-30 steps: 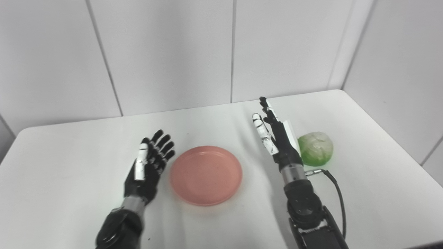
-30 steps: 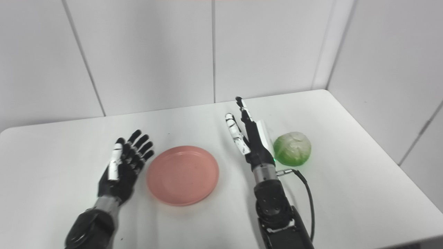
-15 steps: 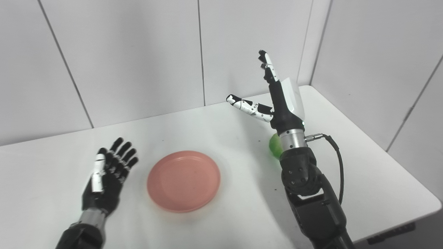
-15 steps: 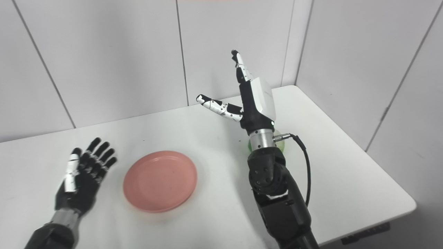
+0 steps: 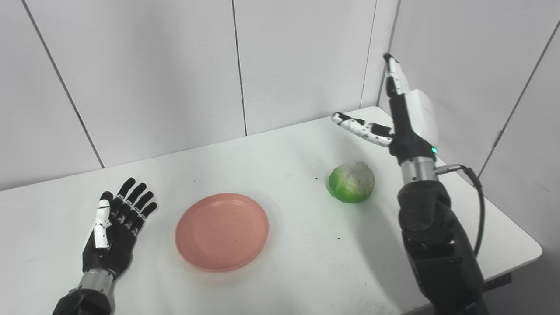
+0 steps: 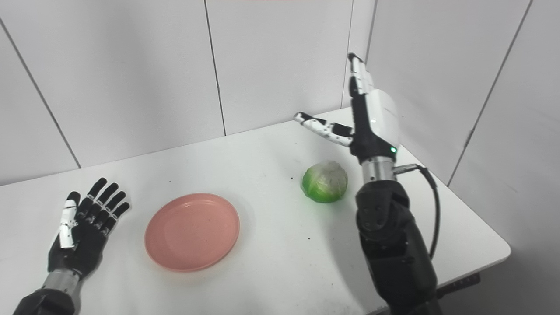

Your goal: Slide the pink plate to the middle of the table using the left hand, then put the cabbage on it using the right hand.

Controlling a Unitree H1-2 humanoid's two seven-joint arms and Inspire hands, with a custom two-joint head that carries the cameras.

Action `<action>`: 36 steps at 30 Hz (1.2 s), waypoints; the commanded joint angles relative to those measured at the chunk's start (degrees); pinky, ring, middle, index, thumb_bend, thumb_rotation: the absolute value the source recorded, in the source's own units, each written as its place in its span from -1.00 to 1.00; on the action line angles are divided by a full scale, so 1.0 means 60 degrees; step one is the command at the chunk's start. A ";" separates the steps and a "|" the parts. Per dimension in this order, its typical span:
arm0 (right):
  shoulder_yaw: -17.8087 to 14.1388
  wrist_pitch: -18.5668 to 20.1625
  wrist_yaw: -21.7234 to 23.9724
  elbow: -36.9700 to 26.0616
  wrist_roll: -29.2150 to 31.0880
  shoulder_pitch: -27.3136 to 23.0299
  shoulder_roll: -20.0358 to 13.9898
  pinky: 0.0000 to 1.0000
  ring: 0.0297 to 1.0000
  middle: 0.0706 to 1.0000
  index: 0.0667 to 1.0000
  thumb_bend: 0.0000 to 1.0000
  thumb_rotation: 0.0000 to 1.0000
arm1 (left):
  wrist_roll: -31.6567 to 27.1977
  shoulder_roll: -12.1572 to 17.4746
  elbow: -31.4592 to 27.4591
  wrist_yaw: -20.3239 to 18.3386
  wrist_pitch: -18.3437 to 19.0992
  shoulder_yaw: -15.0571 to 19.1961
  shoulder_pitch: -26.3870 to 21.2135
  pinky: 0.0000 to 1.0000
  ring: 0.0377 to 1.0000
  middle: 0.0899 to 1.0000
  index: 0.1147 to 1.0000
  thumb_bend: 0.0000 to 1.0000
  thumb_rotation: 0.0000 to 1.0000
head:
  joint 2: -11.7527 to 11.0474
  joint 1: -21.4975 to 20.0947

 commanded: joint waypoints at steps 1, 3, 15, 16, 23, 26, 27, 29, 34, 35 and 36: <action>-0.0182 0.0068 -0.0028 -0.0262 0.0117 -0.0072 -0.0153 0.74 0.96 1.00 1.00 1.00 0.20 | -0.0042 0.0158 0.0421 -0.0027 0.0227 0.0078 0.0230 0.77 0.78 0.79 0.76 -0.09 1.00 | 0.0067 -0.0061; -0.0227 -0.0048 -0.0164 -0.0047 0.0160 0.0085 -0.0099 0.77 0.98 1.00 1.00 1.00 0.21 | -0.0046 0.0199 0.0452 -0.0076 0.0253 0.0115 0.0220 0.78 0.78 0.78 0.75 -0.08 1.00 | 0.0105 -0.0110; 0.0158 -0.0863 -0.0361 0.1830 0.1155 0.0534 0.0031 0.73 0.94 1.00 1.00 1.00 0.21 | -0.0050 0.0361 0.0360 -0.0149 0.0527 0.0269 0.0269 0.78 0.79 0.81 0.77 -0.11 1.00 | 0.0380 -0.0202; 0.0192 -0.0854 -0.0281 0.1942 0.1255 0.0535 -0.0027 0.77 0.96 1.00 1.00 1.00 0.21 | -0.0049 0.0363 0.0334 -0.0149 0.0546 0.0274 0.0278 0.78 0.79 0.81 0.77 -0.11 1.00 | 0.0380 -0.0202; 0.0435 -0.1117 0.0159 0.2929 0.1943 0.0497 -0.0492 0.80 0.98 1.00 1.00 1.00 0.19 | 0.0024 0.0377 0.0180 -0.0092 0.0591 0.0243 0.0337 0.77 0.78 0.79 0.78 -0.11 1.00 | 0.0481 -0.0109; 0.0545 -0.1282 0.0211 0.3256 0.2129 0.0432 -0.0649 0.78 0.98 1.00 1.00 1.00 0.16 | 0.0042 0.0389 0.0072 -0.0060 0.0648 0.0226 0.0377 0.77 0.78 0.80 0.79 -0.11 1.00 | 0.0504 -0.0101; 0.0581 -0.1333 0.0208 0.3352 0.2158 0.0413 -0.0695 0.77 0.98 1.00 1.00 1.00 0.14 | 0.0042 0.0387 0.0043 -0.0045 0.0674 0.0228 0.0388 0.77 0.78 0.80 0.78 -0.11 1.00 | 0.0504 -0.0101; 0.0642 -0.1392 0.0206 0.3545 0.2198 0.0363 -0.0767 0.77 0.98 1.00 1.00 1.00 0.12 | 0.0015 0.0399 -0.0053 -0.0046 0.0755 0.0238 0.0425 0.77 0.78 0.79 0.77 -0.11 1.00 | 0.0574 -0.0052; 0.0765 -0.1383 0.0264 0.3766 0.2270 0.0303 -0.0992 0.77 0.97 1.00 1.00 1.00 0.11 | -0.0001 0.0419 -0.0180 -0.0058 0.0855 0.0241 0.0477 0.78 0.79 0.80 0.77 -0.11 1.00 | 0.0627 -0.0041; 0.0786 -0.1292 0.0332 0.3762 0.2289 0.0294 -0.1051 0.76 0.97 1.00 1.00 1.00 0.11 | 0.0002 0.0430 -0.0215 -0.0068 0.0873 0.0235 0.0490 0.78 0.79 0.80 0.77 -0.11 1.00 | 0.0653 -0.0051; 0.0801 -0.1224 0.0376 0.3755 0.2306 0.0288 -0.1090 0.77 0.97 1.00 1.00 1.00 0.11 | 0.0006 0.0438 -0.0236 -0.0076 0.0884 0.0231 0.0498 0.79 0.79 0.80 0.77 -0.11 1.00 | 0.0653 -0.0051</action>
